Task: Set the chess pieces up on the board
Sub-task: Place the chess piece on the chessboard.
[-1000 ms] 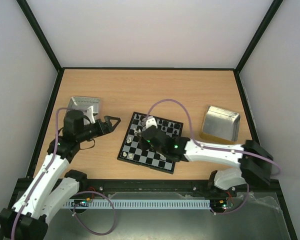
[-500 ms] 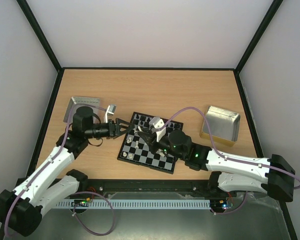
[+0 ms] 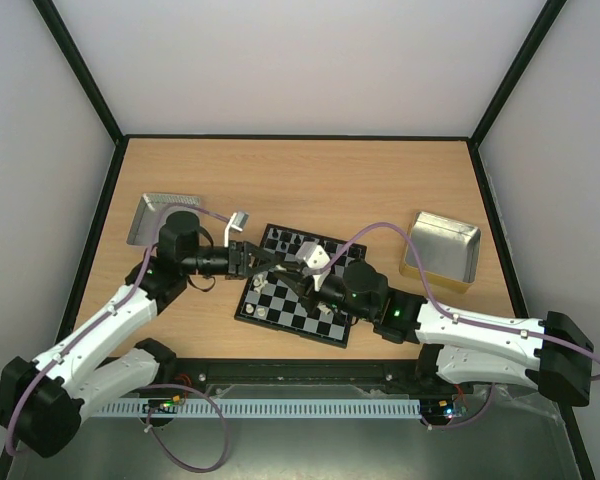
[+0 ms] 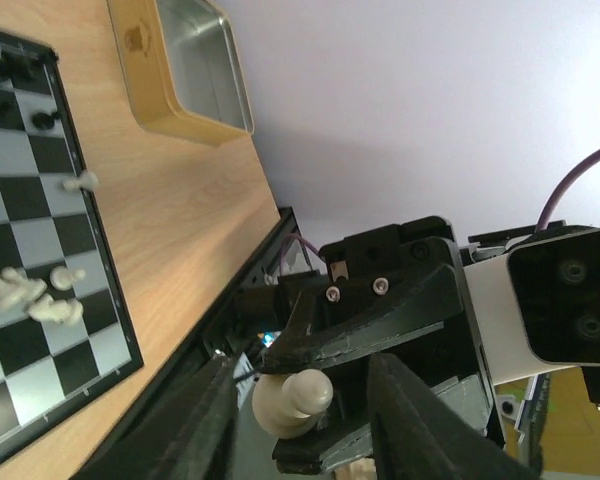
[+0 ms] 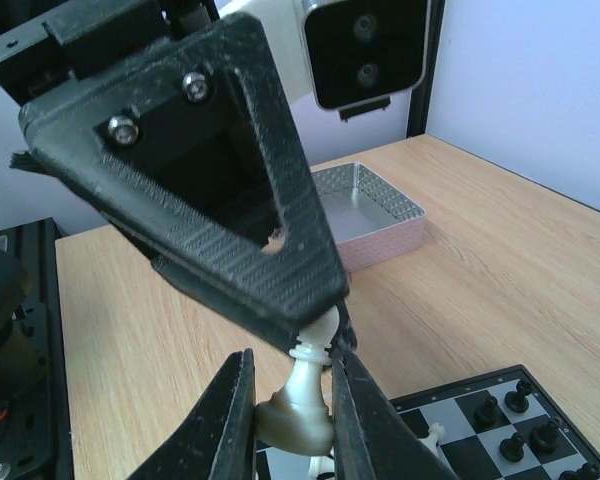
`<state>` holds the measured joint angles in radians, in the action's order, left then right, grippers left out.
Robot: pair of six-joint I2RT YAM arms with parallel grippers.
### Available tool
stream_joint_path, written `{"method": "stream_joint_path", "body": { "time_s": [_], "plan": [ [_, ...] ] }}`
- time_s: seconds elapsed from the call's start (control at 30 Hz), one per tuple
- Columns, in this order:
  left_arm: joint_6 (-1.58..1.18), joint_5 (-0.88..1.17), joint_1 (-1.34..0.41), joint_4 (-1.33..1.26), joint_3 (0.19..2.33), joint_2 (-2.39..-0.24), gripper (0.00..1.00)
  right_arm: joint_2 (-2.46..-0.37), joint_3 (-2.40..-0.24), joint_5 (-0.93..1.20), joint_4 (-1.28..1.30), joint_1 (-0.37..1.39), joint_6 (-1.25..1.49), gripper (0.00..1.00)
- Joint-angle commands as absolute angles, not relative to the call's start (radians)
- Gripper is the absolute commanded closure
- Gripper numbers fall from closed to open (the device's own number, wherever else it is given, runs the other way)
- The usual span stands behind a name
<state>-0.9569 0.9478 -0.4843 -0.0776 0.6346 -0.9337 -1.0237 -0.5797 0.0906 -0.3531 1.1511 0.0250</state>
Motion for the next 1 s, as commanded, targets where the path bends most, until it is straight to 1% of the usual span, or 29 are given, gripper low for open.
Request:
{"method": "stream_joint_path", "body": {
  "time_s": [0.0, 0.13, 0.3, 0.33, 0.43, 0.5, 0.57, 0.6, 0.7, 0.8, 0.9, 0.97],
  "plan": [
    [-0.896, 0.979, -0.524, -0.063, 0.662, -0.951, 0.66, -1.015, -0.574, 0.098, -0.387, 1.146, -0.002, 0.88],
    [-0.884, 0.974, -0.527, -0.057, 0.663, -0.961, 0.84, -1.018, -0.574, 0.097, -0.384, 1.147, 0.0, 0.88],
    [-0.876, 0.966, -0.528, -0.056, 0.662, -0.958, 0.97, -1.017, -0.571, 0.101, -0.376, 1.147, 0.006, 0.87],
    [-0.875, 0.962, -0.528, -0.057, 0.663, -0.955, 0.97, -1.016, -0.571, 0.101, -0.373, 1.147, 0.008, 0.85],
    [-0.866, 0.94, -0.527, -0.058, 0.667, -0.942, 0.98, -1.011, -0.571, 0.092, -0.355, 1.146, 0.029, 0.73],
    [-0.853, 0.903, -0.528, -0.043, 0.671, -0.926, 0.98, -1.006, -0.581, 0.073, -0.325, 1.147, 0.06, 0.62],
    [-0.82, 0.845, -0.528, -0.003, 0.679, -0.909, 0.98, -0.993, -0.585, 0.048, -0.293, 1.147, 0.107, 0.47],
    [-0.799, 0.806, -0.527, 0.026, 0.684, -0.899, 0.97, -0.983, -0.584, 0.031, -0.28, 1.146, 0.134, 0.41],
    [-0.72, 0.63, -0.528, 0.136, 0.702, -0.871, 0.98, -0.93, -0.566, -0.044, -0.262, 1.146, 0.226, 0.37],
    [-0.654, 0.445, -0.538, 0.214, 0.702, -0.84, 0.98, -0.91, -0.581, -0.241, -0.197, 1.146, 0.364, 0.36],
    [-0.619, 0.308, -0.57, 0.233, 0.687, -0.818, 0.98, -0.959, -0.657, -0.423, -0.048, 1.131, 0.49, 0.36],
    [-0.611, 0.242, -0.608, 0.229, 0.669, -0.814, 0.97, -1.011, -0.717, -0.455, 0.057, 1.098, 0.578, 0.36]
  ]
}}
